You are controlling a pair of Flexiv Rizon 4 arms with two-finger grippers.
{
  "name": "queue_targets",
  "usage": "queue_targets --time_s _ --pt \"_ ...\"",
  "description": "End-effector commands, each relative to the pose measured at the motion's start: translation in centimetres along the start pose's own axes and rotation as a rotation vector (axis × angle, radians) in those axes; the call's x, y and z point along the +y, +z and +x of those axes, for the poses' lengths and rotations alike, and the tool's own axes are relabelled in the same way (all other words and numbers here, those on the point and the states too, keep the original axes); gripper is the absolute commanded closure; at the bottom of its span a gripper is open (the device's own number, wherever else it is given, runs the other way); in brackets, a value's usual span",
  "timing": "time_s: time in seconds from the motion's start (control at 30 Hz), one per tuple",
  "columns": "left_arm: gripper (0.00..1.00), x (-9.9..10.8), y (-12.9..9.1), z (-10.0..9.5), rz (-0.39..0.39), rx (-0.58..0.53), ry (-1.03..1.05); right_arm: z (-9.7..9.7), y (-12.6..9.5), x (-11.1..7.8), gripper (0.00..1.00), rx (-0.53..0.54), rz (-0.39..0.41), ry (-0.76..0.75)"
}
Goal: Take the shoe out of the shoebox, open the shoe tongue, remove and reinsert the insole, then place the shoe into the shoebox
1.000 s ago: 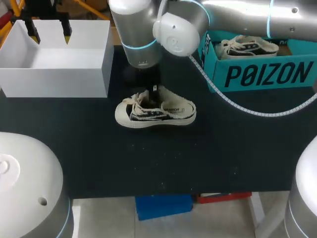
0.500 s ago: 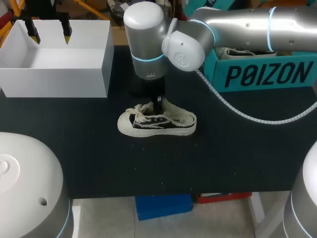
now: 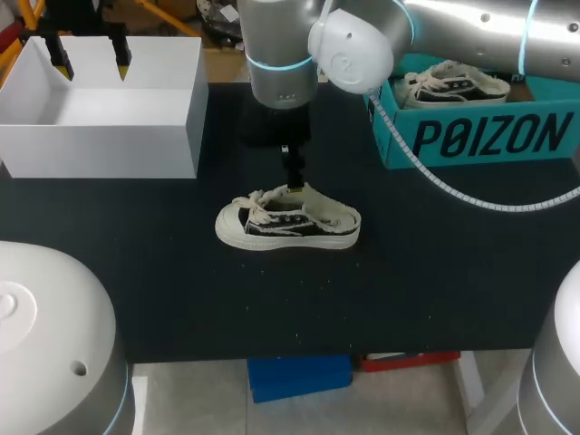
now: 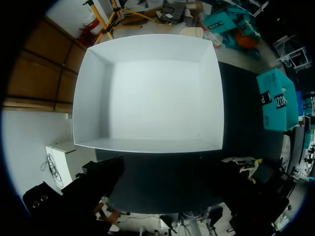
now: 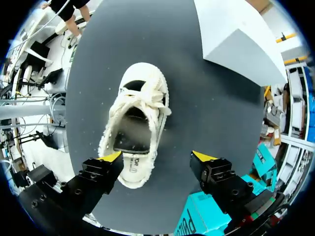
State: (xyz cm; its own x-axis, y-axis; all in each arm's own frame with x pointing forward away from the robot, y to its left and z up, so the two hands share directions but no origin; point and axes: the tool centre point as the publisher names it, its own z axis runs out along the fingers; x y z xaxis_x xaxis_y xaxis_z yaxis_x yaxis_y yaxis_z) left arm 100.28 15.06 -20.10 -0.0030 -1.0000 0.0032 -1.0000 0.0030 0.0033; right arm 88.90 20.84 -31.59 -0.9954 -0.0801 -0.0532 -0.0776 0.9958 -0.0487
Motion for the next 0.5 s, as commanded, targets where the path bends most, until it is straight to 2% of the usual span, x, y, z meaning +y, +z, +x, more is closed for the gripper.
queue_targets --time_s 0.03,0.17,0.3,0.5 --pt "0.00 0.1 -0.1 0.0 -0.001 -0.002 -0.002 2.1 -3.3 -3.6 0.00 -0.092 -0.202 -0.045" --pt "0.00 0.1 -0.1 0.0 -0.001 -0.002 -0.002 2.5 -4.3 -5.5 0.00 -0.095 -0.394 -0.080" --pt "0.00 0.1 -0.1 0.0 -0.001 -0.002 -0.002 2.9 -4.8 -7.8 0.00 -0.052 -0.565 -0.120" --pt "0.00 0.1 -0.1 0.0 -0.001 -0.002 -0.002 2.9 -4.8 -7.8 0.00 -0.052 -0.565 -0.120"
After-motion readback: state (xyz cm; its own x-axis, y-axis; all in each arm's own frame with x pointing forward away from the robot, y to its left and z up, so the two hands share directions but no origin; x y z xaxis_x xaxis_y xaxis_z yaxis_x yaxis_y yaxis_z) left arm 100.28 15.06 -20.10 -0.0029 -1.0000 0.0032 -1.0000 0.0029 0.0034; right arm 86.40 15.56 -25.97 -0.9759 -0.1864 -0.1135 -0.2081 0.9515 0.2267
